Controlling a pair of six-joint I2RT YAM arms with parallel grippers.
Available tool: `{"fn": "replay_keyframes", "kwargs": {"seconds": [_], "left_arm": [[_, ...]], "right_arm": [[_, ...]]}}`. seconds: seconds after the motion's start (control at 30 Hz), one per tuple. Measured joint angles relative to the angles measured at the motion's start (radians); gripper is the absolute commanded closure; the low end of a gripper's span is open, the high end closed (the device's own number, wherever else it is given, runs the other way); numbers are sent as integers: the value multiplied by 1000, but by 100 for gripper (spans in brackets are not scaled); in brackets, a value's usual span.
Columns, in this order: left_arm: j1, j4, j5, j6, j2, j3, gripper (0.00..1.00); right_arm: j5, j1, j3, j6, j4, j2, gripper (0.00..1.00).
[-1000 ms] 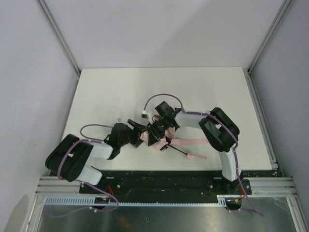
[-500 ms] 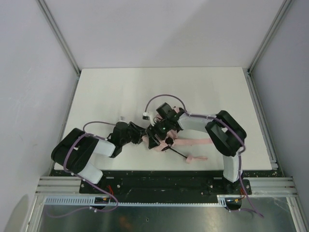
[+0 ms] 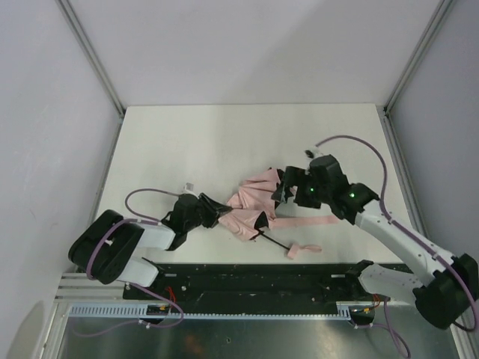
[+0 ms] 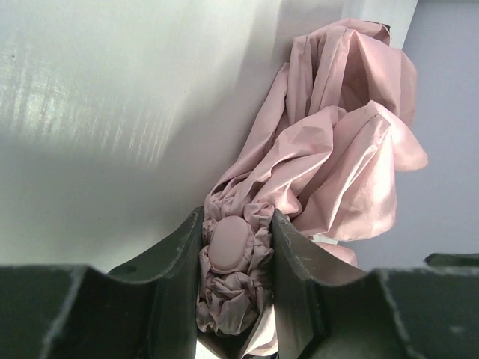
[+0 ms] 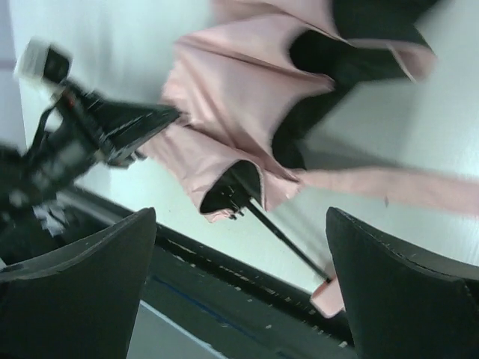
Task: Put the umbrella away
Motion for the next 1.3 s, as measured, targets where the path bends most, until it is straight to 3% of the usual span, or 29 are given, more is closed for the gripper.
{"fn": "replay_keyframes", "kwargs": {"seconds": [0.13,0.27,0.37,0.47,0.67,1.07,1.13,1.3], "left_arm": [[-23,-4,-17,-3,-9,-4,100],[-48,3,-23,-6,-9,-8,100],[-59,14,-23,-14,-9,-18,100],[-64,32,-28,-23,-15,-35,100],[-71,36,-36,-31,-41,-55,100],[-74,73,-37,-33,-42,-77,100],[-74,79,-37,-35,-42,-80,100],[-74,100,-37,-42,-30,-87,100]], "right_arm": [[163,-10,-71,339,-111,-55,9],[283,-10,-104,610,-238,40,20],[319,-15,-105,718,-286,123,33],[323,-19,-105,799,-307,211,37],[312,-15,-105,885,-294,327,37],[300,47,8,946,-267,484,24],[307,60,10,955,-262,485,35],[307,95,21,993,-267,505,82]]}}
